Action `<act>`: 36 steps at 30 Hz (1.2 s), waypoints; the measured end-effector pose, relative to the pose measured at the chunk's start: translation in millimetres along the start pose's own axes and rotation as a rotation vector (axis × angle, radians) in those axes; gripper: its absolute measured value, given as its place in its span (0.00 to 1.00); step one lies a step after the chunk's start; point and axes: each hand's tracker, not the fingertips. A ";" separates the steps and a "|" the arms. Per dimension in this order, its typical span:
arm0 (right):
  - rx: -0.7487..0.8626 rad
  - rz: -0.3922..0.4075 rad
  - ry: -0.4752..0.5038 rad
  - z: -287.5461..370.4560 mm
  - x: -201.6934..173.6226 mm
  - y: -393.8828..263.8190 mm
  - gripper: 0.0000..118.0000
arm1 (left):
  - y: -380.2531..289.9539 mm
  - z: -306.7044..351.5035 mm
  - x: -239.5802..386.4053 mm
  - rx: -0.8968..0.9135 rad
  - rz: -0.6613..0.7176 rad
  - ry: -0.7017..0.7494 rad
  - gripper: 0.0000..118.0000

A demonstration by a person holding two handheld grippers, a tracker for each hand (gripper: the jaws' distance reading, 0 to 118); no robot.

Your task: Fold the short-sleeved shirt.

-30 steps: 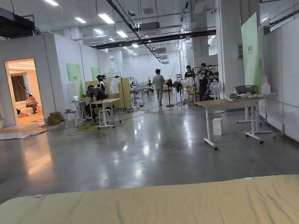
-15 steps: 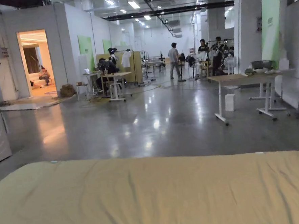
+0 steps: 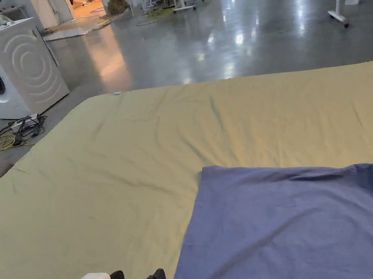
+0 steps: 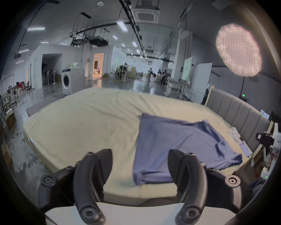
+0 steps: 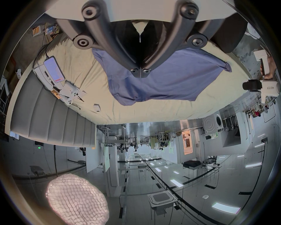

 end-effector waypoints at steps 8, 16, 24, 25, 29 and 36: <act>-0.073 -0.026 -0.002 -3.5 -2.5 -13.1 0.00 | -44.8 -60.9 -11.1 -0.149 -0.070 -0.074 0.62; -0.085 -0.040 -0.047 7.2 6.5 -24.0 0.00 | -47.7 -83.0 -11.8 -0.177 -0.013 -0.071 0.25; -0.098 -0.045 -0.078 16.2 19.8 -28.5 0.00 | -55.2 -96.6 -1.1 -0.238 -0.035 -0.088 0.18; -0.097 -0.038 -0.089 18.3 21.5 -29.2 0.00 | -55.3 -96.1 1.5 -0.235 -0.037 -0.087 0.13; -0.103 -0.033 -0.127 21.5 35.7 -34.2 0.00 | -51.7 -101.6 8.4 -0.279 -0.048 -0.068 0.06; -0.168 -0.241 -0.324 -3.0 92.8 -67.7 0.41 | -43.2 -111.6 26.2 -0.366 -0.108 -0.008 0.06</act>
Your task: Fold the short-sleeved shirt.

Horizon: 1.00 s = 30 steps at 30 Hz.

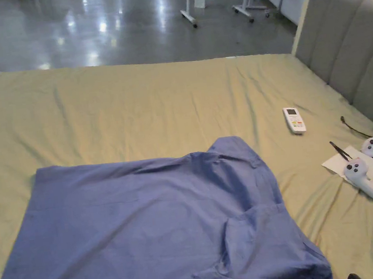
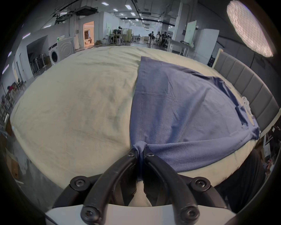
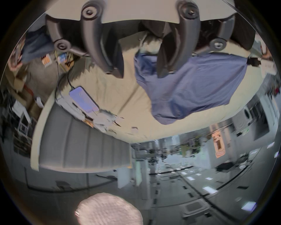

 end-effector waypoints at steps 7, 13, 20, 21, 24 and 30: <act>-0.124 0.070 0.047 -61.3 8.5 -19.7 0.51 | 3.4 3.1 1.8 -0.025 0.027 -0.009 0.06; -0.119 0.089 0.099 -84.2 0.4 -19.5 0.47 | 3.5 4.6 5.9 -0.029 0.032 0.000 0.06; -0.149 0.097 0.126 -106.3 1.9 -22.8 0.26 | 3.2 3.7 3.4 -0.026 0.050 -0.004 0.06; -0.148 0.107 0.129 -106.7 1.5 -23.5 0.22 | 3.3 3.8 3.4 -0.026 0.051 -0.005 0.06; -0.142 0.145 0.130 -104.7 -2.5 -23.3 0.06 | 3.8 3.0 2.5 -0.028 0.052 -0.004 0.06; -0.122 0.125 0.145 -98.9 -0.3 -22.0 0.03 | 1.9 5.3 -0.5 -0.011 0.052 -0.011 0.06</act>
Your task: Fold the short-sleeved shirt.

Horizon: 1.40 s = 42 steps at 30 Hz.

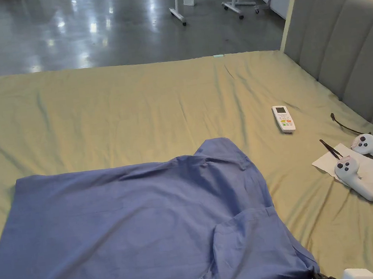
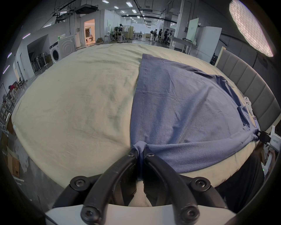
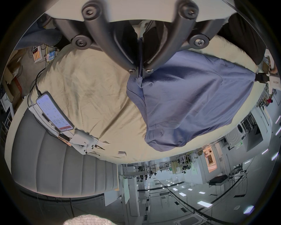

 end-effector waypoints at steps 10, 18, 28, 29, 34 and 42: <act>0.076 0.000 0.014 27.4 -3.8 11.6 0.03 | 2.7 27.9 -12.9 0.222 -0.051 -0.040 0.06; 0.095 0.045 0.061 -16.9 -20.3 112.5 0.03 | 98.3 2.7 -5.8 0.257 -0.084 -0.007 0.06; -0.103 0.079 -0.038 -156.1 -56.3 191.0 0.03 | 186.1 -116.0 6.1 0.079 0.012 0.004 0.06; -0.120 0.094 -0.046 -164.5 -59.5 189.0 0.03 | 187.0 -124.6 6.2 0.067 0.016 0.009 0.06; -0.177 0.111 -0.028 -182.6 -60.5 170.3 0.27 | 176.6 -135.5 3.2 0.029 0.100 0.009 0.50; 0.055 -0.007 0.027 -76.9 -33.6 174.5 0.54 | 172.4 0.1 1.1 0.332 -0.028 -0.030 0.60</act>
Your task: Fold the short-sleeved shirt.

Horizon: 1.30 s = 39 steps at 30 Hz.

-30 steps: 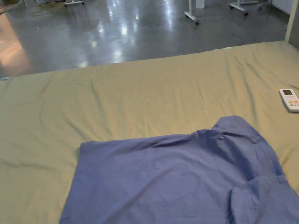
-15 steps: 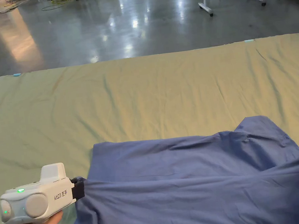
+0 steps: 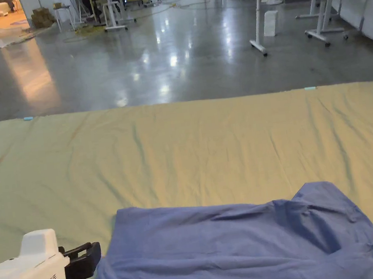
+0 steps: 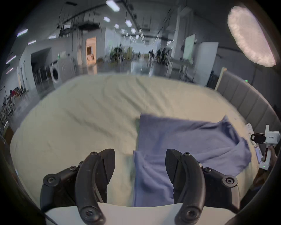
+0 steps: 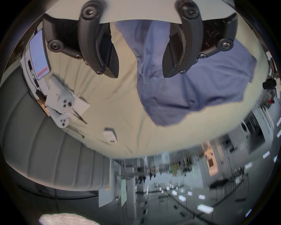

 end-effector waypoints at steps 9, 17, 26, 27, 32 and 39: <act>0.334 0.060 0.046 167.1 -33.1 -13.0 0.67 | -10.5 208.0 74.0 0.351 -0.108 0.024 0.59; 0.416 0.156 0.131 224.9 -82.6 -39.3 0.38 | -30.3 259.8 118.6 0.422 -0.161 0.059 0.28; 0.404 0.174 0.115 234.0 -97.0 -51.5 0.02 | -42.4 264.9 111.7 0.402 -0.116 -0.047 0.00; 0.406 0.160 0.108 233.4 -96.3 -51.0 0.01 | -43.0 263.7 110.6 0.402 -0.121 -0.042 0.00; 0.395 0.149 0.116 229.5 -92.2 -50.0 0.00 | -42.3 263.6 108.4 0.384 -0.115 -0.040 0.00; 0.404 0.151 0.138 231.5 -93.3 -53.9 0.00 | -44.5 249.7 104.4 0.364 -0.126 -0.033 0.00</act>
